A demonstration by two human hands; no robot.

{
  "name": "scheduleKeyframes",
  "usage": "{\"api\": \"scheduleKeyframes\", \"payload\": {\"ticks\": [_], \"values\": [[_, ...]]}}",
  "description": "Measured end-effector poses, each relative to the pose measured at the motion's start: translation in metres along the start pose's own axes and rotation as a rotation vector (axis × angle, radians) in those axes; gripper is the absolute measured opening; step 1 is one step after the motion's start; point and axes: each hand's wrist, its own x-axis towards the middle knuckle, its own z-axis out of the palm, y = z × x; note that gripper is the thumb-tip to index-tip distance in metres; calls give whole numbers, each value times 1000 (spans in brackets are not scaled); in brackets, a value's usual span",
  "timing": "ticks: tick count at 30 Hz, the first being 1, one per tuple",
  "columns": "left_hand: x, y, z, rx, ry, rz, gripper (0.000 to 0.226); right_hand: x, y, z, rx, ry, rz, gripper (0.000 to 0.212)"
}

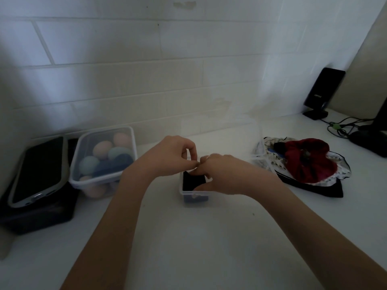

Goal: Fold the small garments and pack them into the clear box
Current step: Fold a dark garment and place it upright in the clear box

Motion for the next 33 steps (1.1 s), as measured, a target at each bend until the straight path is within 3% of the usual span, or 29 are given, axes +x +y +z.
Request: {"api": "scheduleKeyframes", "payload": {"ticks": [11, 16, 25, 29, 33], "values": [[2, -3, 0, -75, 120, 18, 14, -7, 21, -20, 359, 96, 27, 48], [0, 2, 2, -119, 231, 86, 12, -17, 37, -32, 418, 145, 74, 41], [-4, 15, 4, -195, 255, 144, 15, -33, 31, -21, 559, 142, 10, 21], [-5, 15, 4, -190, 304, 146, 13, -18, 14, -2, 403, 87, -54, 38], [-3, 13, 7, -117, 296, 140, 11, -6, 3, 0, 264, 26, 24, 36]]}}
